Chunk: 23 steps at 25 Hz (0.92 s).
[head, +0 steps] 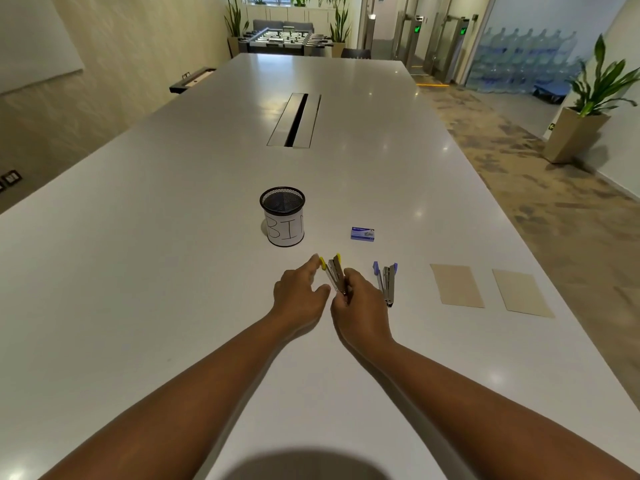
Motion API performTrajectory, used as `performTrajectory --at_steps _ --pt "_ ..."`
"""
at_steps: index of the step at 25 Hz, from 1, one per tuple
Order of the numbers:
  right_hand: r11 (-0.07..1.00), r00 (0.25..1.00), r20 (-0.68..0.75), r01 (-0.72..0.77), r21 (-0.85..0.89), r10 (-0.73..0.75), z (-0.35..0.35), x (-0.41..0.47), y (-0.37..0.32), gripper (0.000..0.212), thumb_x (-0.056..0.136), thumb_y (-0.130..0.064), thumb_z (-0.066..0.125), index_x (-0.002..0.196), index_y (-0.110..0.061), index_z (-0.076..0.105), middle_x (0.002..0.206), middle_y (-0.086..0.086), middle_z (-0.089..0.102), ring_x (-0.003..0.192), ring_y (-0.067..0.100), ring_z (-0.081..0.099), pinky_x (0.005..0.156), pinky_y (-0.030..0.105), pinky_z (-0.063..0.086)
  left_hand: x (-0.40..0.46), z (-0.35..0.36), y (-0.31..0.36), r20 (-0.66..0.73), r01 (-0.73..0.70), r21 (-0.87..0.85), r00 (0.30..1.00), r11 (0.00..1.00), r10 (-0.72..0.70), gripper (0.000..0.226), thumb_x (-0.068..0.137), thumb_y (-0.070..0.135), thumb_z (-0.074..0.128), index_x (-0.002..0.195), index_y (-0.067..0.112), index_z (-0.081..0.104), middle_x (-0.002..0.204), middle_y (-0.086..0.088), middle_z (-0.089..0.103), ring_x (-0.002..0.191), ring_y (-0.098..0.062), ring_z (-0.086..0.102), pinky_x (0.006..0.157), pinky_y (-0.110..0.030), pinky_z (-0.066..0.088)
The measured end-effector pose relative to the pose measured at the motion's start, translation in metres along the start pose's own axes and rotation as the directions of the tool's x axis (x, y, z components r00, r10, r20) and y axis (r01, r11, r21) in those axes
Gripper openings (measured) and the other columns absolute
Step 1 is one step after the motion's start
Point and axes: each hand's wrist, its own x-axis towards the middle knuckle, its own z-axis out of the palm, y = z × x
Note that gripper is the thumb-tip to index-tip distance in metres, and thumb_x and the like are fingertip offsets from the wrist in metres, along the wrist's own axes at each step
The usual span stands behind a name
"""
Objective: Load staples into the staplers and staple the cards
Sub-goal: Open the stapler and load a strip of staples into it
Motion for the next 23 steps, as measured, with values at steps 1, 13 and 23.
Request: performTrajectory --at_steps 1,13,23 --pt "1.0 1.0 -0.004 -0.012 0.004 0.012 0.0 0.0 0.001 0.016 0.087 -0.008 0.052 0.084 -0.024 0.05 0.066 -0.007 0.051 0.059 0.011 0.048 0.055 0.029 0.039 0.0 -0.001 0.0 -0.004 0.012 -0.044 1.0 0.999 -0.012 0.069 0.097 0.029 0.063 0.158 0.025 0.031 0.151 -0.001 0.055 0.138 -0.024 0.051 0.115 -0.045 0.038" --pt "0.992 0.994 -0.015 0.111 0.06 -0.11 0.0 -0.009 0.0 0.046 0.082 -0.015 0.063 0.119 -0.04 0.051 0.101 -0.016 0.061 0.093 0.01 0.061 0.082 0.034 0.057 -0.001 -0.004 -0.009 -0.147 -0.009 -0.581 0.985 0.814 -0.095 0.035 0.098 0.017 0.065 0.132 0.023 0.062 0.131 -0.002 0.064 0.115 -0.012 0.065 0.097 -0.024 0.053" --pt "0.972 0.994 0.0 0.108 0.209 -0.11 -0.005 -0.004 0.0 0.037 0.099 -0.044 0.055 0.132 -0.026 0.056 0.106 -0.009 0.066 0.088 0.006 0.06 0.073 0.023 0.048 0.006 -0.007 -0.015 0.127 0.075 -0.841 0.99 0.536 0.061 0.016 0.098 0.012 0.064 0.111 0.012 0.073 0.11 -0.018 0.076 0.108 -0.034 0.072 0.095 -0.04 0.059"
